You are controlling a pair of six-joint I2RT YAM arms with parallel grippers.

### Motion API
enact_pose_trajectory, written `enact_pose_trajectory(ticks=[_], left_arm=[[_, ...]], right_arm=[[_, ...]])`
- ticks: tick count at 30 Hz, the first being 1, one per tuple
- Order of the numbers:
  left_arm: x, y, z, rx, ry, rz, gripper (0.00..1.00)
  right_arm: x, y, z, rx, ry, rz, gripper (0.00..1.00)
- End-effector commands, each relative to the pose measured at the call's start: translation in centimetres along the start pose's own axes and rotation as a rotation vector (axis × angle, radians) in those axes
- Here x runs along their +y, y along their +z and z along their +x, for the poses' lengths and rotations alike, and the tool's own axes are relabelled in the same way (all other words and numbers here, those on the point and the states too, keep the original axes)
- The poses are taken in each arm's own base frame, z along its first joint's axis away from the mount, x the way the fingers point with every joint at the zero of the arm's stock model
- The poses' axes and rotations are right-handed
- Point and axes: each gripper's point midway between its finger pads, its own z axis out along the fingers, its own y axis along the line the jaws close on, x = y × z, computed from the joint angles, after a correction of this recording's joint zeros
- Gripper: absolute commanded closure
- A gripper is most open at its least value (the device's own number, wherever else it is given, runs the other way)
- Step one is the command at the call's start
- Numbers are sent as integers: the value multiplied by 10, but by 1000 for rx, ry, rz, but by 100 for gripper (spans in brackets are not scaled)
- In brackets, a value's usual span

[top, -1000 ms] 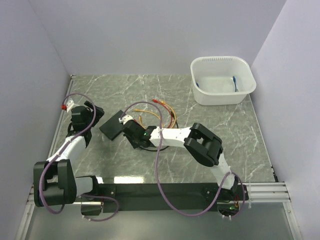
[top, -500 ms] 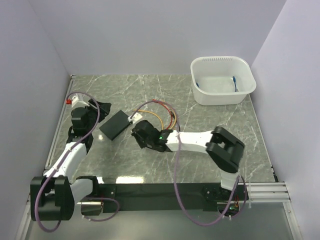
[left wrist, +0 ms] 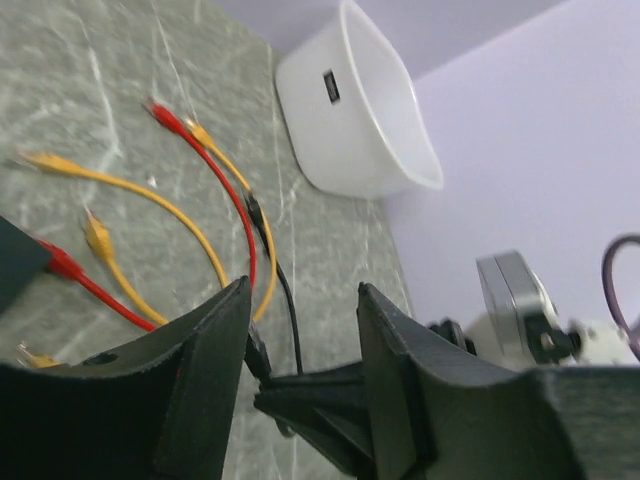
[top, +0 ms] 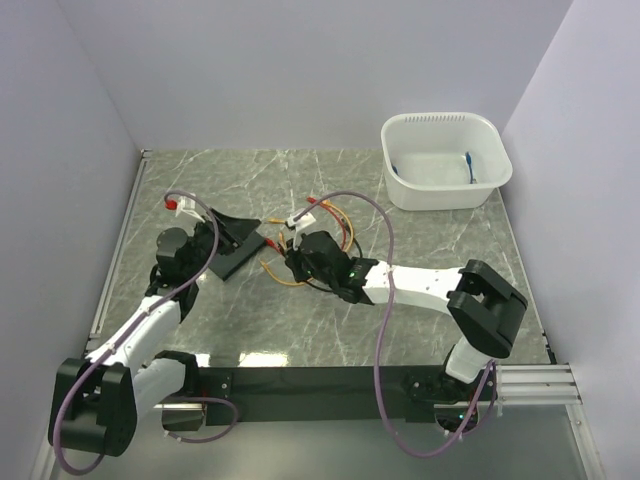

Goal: Insert the plug into the switch port

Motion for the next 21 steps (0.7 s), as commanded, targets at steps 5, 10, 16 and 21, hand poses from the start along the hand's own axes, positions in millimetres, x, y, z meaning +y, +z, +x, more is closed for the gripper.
enact_pose_trajectory(ticks=[5, 10, 16, 21], left_arm=[[-20, -5, 33, 115, 19, 126, 50], [-9, -2, 51, 170, 9, 119, 49], [-6, 6, 62, 197, -42, 164, 48], [-17, 12, 66, 217, -56, 228, 43]], right_arm=[[-8, -8, -32, -93, 96, -23, 100], [-14, -14, -38, -111, 120, -28, 100], [-13, -17, -40, -117, 119, -35, 100], [-12, -19, -39, -117, 118, -44, 100]])
